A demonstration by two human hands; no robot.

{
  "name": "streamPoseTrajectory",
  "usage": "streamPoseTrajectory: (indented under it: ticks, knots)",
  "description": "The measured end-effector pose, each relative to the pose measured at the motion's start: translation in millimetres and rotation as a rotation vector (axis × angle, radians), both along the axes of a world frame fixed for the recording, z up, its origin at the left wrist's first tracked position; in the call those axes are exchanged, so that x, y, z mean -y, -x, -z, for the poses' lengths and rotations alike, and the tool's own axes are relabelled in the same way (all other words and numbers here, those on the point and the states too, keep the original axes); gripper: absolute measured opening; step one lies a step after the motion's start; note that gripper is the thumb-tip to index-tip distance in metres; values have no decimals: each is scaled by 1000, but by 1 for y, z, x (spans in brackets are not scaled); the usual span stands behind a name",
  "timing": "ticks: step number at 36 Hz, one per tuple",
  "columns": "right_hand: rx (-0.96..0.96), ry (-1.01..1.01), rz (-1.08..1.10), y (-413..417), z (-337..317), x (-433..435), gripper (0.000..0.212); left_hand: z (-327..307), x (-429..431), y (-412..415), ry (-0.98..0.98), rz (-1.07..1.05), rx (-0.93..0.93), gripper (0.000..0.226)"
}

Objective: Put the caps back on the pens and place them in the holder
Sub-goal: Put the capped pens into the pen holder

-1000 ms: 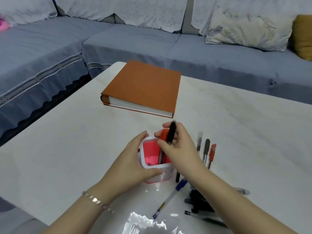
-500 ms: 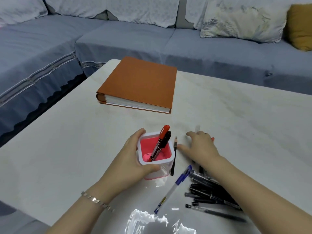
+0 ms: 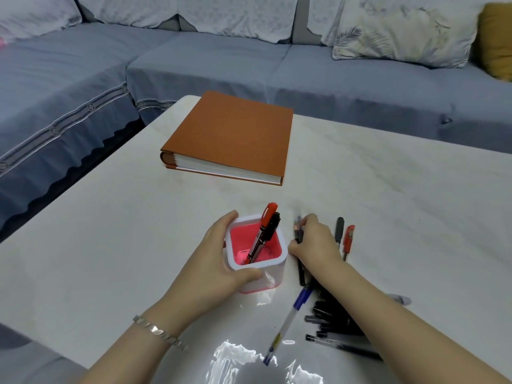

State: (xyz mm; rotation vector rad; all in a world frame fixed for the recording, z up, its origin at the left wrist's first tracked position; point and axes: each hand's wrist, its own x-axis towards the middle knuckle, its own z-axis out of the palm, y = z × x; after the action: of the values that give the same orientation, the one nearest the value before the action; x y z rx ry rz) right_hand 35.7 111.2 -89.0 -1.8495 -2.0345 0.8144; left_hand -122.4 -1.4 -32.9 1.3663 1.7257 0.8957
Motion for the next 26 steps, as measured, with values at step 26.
streamPoseTrajectory:
  ticks: [26]
  knots:
    - [-911, -35, -248, 29, -68, 60, 32, 7, -9, -13, -71, 18, 119, 86]
